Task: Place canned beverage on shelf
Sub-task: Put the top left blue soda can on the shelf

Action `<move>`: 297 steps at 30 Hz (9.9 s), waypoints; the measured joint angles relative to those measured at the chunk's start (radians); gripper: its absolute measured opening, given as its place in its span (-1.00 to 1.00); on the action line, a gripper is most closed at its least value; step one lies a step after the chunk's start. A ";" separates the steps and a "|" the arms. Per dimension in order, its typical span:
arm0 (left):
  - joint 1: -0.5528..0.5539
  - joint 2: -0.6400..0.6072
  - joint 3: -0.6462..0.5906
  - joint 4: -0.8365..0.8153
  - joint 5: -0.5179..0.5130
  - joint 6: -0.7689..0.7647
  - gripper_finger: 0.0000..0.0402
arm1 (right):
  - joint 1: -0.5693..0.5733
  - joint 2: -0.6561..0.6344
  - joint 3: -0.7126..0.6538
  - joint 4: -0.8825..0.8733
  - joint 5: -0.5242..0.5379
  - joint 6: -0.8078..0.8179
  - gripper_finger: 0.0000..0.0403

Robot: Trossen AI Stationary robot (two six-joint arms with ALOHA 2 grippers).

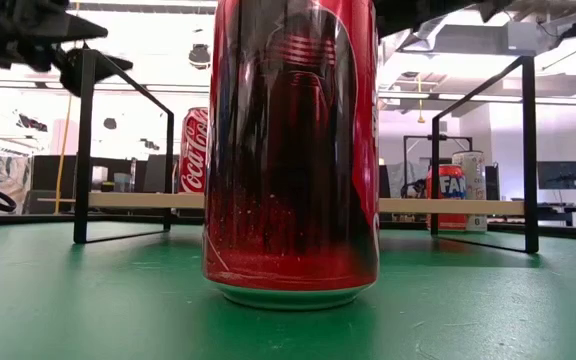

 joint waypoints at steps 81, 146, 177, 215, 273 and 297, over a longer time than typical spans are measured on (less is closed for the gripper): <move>0.000 0.006 -0.042 -0.073 -0.021 0.007 0.53 | -0.095 -0.129 -0.177 -0.135 0.426 0.343 0.38; 0.000 0.005 -0.042 -0.082 -0.017 0.002 0.53 | -0.229 -0.163 0.226 -0.803 -0.145 -0.065 0.55; 0.000 0.005 -0.042 -0.095 -0.021 0.026 0.53 | -0.406 -0.196 0.381 -0.992 -0.473 -0.124 0.58; 0.000 0.006 -0.042 -0.035 -0.151 0.276 0.53 | -0.400 0.146 0.778 -1.520 -0.473 -0.250 0.96; 0.000 0.006 -0.042 0.010 -0.090 0.368 0.53 | -0.368 0.275 0.855 -1.653 -0.343 -0.222 0.49; 0.000 0.005 -0.042 0.010 -0.090 0.367 0.53 | -0.366 0.275 0.855 -1.636 -0.321 0.249 0.38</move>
